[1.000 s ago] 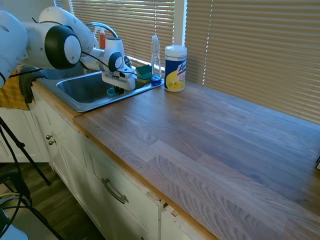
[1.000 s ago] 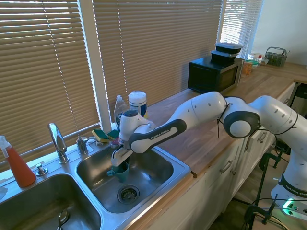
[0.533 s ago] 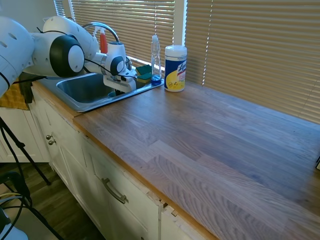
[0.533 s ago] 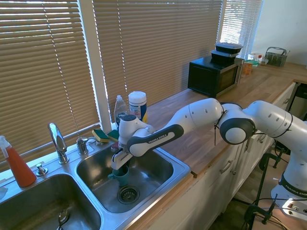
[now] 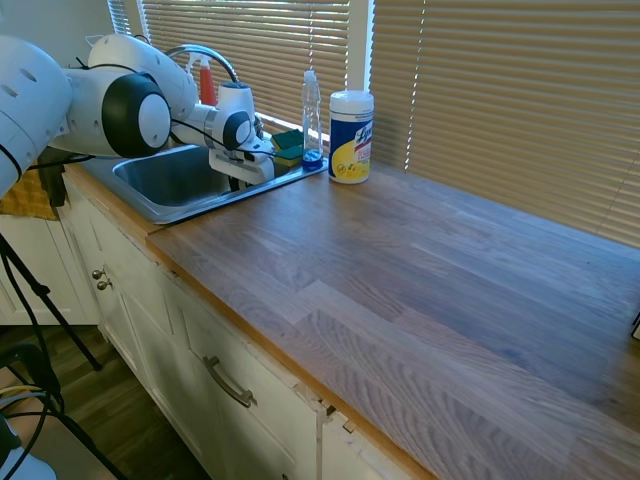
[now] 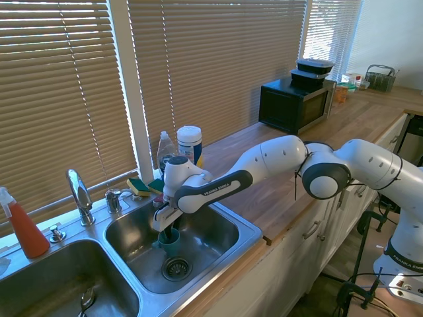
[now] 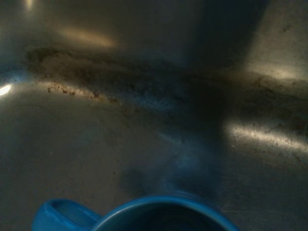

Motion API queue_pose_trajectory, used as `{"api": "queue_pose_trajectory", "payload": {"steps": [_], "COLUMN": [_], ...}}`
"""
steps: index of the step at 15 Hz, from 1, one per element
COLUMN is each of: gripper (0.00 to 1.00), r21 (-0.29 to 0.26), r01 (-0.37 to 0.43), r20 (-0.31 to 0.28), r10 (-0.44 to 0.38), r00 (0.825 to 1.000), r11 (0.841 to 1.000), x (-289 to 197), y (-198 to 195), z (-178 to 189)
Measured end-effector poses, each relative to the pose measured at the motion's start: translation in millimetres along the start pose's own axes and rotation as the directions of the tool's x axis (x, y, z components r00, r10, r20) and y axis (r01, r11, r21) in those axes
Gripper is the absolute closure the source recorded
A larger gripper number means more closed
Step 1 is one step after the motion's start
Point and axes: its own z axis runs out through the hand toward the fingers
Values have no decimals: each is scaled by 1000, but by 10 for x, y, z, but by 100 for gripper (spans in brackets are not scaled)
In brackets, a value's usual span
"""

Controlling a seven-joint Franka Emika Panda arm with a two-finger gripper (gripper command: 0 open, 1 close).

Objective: Put the mug in the sink

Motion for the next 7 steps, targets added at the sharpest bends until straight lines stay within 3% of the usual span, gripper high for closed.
{"api": "queue_pose_trajectory", "payload": {"steps": [7], "gripper": [0], "r21": [40], "r01": [-2], "r20": [-13], "r10": [3], "r00": [1000], "r11": [999], "x": [-90], "y": [-60], "z": [-435]}}
